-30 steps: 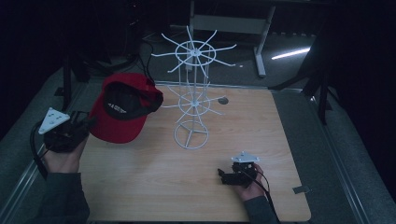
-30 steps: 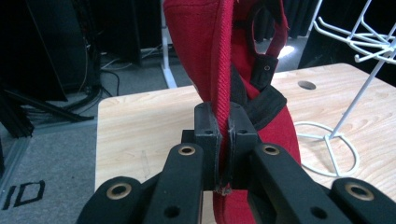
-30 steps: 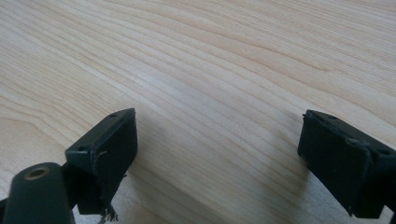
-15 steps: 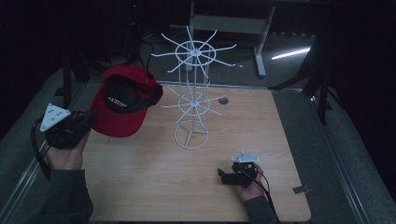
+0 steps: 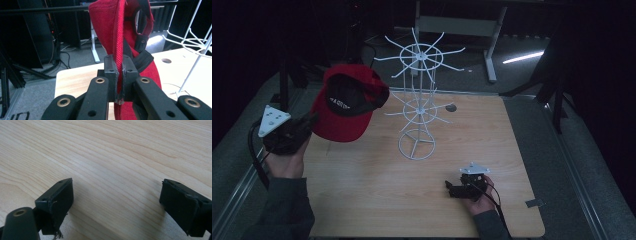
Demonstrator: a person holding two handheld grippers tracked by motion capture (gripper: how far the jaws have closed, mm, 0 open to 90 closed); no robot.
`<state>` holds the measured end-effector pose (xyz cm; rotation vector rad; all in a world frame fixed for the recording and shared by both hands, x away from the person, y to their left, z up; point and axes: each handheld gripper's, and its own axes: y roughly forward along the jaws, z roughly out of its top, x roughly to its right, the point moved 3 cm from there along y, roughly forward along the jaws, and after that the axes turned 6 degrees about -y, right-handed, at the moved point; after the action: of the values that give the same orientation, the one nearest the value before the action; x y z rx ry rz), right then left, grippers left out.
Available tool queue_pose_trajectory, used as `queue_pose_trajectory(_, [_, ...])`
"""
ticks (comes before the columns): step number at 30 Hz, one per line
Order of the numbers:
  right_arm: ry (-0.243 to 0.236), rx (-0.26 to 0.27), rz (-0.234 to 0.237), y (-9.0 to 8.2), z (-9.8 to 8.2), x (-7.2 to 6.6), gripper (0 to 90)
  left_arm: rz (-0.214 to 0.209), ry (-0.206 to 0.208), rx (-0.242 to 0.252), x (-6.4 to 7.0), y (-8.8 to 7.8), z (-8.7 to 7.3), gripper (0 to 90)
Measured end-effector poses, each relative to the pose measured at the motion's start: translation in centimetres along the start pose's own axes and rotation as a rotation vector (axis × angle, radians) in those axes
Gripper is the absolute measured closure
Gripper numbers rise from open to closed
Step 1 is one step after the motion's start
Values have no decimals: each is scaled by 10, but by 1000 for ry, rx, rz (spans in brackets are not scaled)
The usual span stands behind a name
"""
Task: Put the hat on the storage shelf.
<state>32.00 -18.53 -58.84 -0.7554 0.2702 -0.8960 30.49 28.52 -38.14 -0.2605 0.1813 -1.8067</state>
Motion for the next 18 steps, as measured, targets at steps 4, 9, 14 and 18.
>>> queue_pose_trajectory(4, [1, -1, 0, 0, 0, 0, 118, -1, 5, 14, 2, 1, 3, 865])
queue_pose_trajectory(9, [1, -1, 0, 0, 0, 0, 118, 3, 8, 29, 4, 1, 7, 865])
queue_pose_trajectory(14, [1, -1, 0, 0, 0, 0, 118, 4, -2, 52, 6, 2, 11, 865])
queue_pose_trajectory(18, [1, -1, 0, 0, 0, 0, 118, 3, -7, 65, 9, 4, 14, 865])
